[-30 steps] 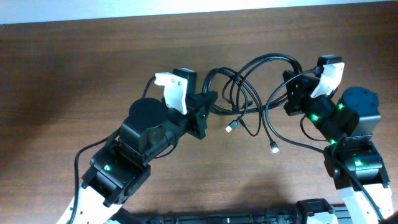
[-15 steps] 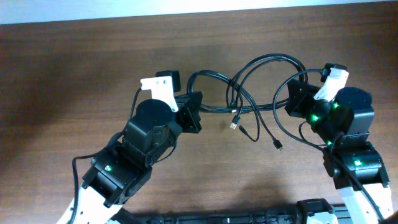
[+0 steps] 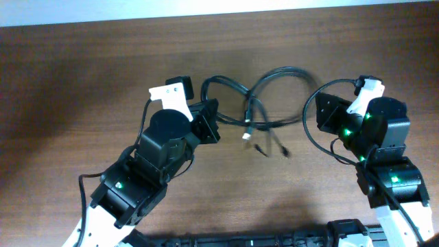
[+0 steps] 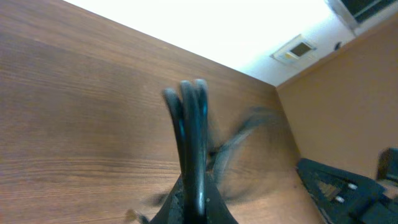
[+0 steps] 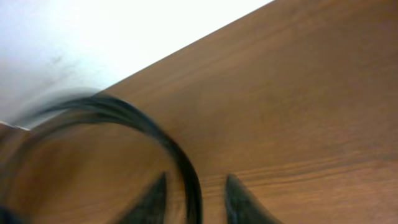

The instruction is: Untangle cables

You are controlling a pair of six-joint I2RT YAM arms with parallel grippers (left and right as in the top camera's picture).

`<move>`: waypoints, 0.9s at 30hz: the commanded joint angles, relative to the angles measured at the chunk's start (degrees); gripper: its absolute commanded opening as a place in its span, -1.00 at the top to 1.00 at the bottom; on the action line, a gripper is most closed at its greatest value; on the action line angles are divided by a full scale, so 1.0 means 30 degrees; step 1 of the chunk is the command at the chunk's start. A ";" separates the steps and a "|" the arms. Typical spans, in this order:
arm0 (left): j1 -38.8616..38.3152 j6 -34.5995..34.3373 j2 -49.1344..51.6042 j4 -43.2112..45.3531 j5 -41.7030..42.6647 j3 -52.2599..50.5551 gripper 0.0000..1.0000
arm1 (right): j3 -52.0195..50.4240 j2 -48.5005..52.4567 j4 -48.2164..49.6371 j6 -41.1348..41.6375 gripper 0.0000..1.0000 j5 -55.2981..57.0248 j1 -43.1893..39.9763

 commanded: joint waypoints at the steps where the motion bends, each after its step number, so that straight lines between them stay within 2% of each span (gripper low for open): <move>1: 0.0153 -0.0109 -0.0131 0.0087 -0.1093 0.0466 1.00 | -0.0058 0.0036 -0.0219 -0.0087 -0.01 0.0714 -0.0095; 3: 0.0153 -0.0102 -0.0131 0.0087 -0.1100 0.0466 1.00 | -0.0058 0.0036 -0.0437 -0.0095 -0.33 0.0714 -0.0095; 7: 0.0153 -0.0095 -0.0131 0.0073 -0.1100 0.0466 1.00 | -0.0058 -0.0015 -0.0503 -0.0182 -0.62 0.0328 -0.0095; 13: 0.0153 0.0044 -0.0131 0.0080 -0.1537 0.0466 1.00 | -0.0058 -0.0117 -0.0503 -0.1836 -1.00 -0.1086 -0.0095; 19: 0.0153 0.1996 -0.0131 0.0087 -0.1523 0.0466 1.00 | -0.0051 -0.0117 -0.0255 -0.4670 -0.97 -0.3767 -0.0095; 24: 0.0153 0.4299 -0.0131 0.0124 -0.1297 0.0466 1.00 | -0.0051 -0.0109 0.0321 -0.7854 -0.97 -0.7650 -0.0095; 27: 0.0153 0.6630 -0.0131 0.1071 0.1377 0.0466 1.00 | -0.0051 -0.0109 0.0947 -0.9704 -0.97 -1.0448 -0.0095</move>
